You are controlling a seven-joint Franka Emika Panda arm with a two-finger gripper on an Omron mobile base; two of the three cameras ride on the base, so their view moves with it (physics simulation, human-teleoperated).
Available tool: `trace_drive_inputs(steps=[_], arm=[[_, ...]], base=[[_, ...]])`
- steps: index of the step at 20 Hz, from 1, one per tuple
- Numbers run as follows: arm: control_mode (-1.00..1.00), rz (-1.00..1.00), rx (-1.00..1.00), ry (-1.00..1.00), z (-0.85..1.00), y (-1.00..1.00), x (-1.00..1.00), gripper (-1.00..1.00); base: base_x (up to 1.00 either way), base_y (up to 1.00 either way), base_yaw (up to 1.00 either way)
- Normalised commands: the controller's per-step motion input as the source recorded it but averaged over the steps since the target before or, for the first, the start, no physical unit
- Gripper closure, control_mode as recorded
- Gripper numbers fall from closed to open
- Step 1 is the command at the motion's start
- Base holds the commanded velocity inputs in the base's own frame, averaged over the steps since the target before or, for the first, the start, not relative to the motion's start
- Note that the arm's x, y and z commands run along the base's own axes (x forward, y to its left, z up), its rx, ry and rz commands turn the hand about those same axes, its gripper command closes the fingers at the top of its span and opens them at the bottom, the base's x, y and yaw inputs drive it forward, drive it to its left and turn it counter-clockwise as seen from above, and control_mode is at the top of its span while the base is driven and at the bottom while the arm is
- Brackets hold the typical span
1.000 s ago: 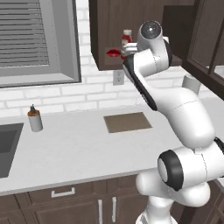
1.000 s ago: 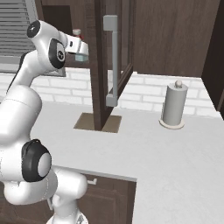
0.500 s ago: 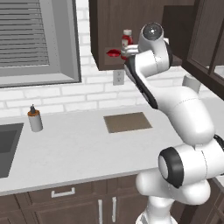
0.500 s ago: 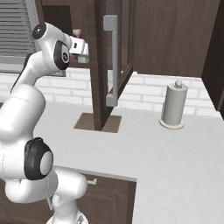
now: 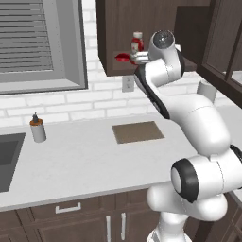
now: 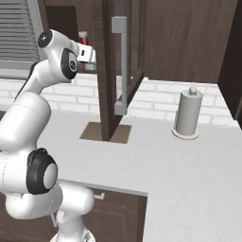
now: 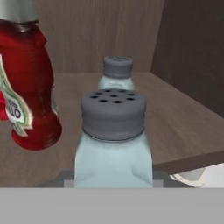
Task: Put the shaker and condiment bottle from the counter next to their counterparts in the cabinet.
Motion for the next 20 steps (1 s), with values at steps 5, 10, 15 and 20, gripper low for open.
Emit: trace_drive_inputs(steps=[5, 10, 15, 20], arm=[[-1.0, 0.0, -0.01, -0.01, -0.09, 0.0, 0.22, 1.0], [-1.0, 0.0, 0.0, -0.02, -0.12, -0.08, 0.32, 1.0], [-1.0, 0.0, 0.0, -0.02, -0.11, -0.21, 0.3, 1.0], [-1.0, 0.0, 0.0, -0.01, -0.25, -0.13, 0.15, 1.0]], base=[[0.0, 0.0, 0.0], [0.0, 0.0, 0.0], [0.0, 0.0, 0.0], [0.0, 0.0, 0.0]])
